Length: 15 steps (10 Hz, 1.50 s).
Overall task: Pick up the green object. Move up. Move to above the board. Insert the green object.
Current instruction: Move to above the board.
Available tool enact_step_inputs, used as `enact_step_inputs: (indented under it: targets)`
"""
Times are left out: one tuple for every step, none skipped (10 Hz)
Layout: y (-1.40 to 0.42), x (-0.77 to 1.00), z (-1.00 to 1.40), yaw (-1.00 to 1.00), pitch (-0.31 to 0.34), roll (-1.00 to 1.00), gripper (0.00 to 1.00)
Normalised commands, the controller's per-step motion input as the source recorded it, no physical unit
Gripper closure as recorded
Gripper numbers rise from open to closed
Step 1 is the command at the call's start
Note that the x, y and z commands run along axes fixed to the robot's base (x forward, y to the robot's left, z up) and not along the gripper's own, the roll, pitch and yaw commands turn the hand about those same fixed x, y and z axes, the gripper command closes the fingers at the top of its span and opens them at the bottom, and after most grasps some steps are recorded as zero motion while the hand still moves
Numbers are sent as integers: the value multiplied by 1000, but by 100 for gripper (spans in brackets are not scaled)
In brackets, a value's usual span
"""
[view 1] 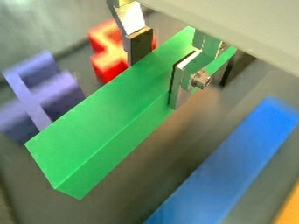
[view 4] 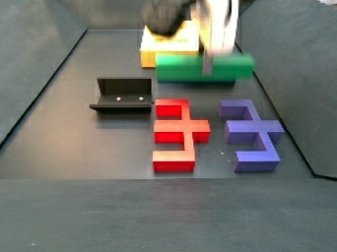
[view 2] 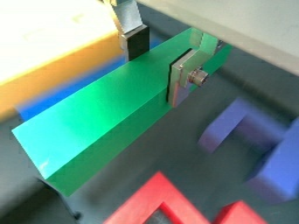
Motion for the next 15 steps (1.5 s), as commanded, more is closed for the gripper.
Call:
enact_step_inputs:
  targets:
    - [7, -36, 1400, -5, 9, 14, 100]
    - [9, -11, 1400, -1, 2, 18, 100]
    - [5, 8, 1400, -3, 36, 22, 100]
    - [5, 1, 1400, -2, 66, 19, 100]
    - [1, 8, 1400, -4, 61, 14, 100]
    - [1, 16, 650, 4, 64, 7, 100]
    - [-1400, 274, 256, 1000, 20, 3, 100]
    - [-1400, 273, 195, 1000, 22, 8, 100]
    - [-1400, 293, 193, 1000, 32, 11, 100]
    - [-1400, 316, 197, 1000, 39, 4, 100]
    - [-1400, 328, 198, 1000, 46, 11, 100]
    - [-1400, 354, 208, 1000, 58, 12, 100]
    - [-1400, 396, 222, 1000, 69, 12, 100]
    - [-632, 208, 111, 1000, 82, 18, 100]
    - [-382, 155, 76, 1000, 88, 22, 100]
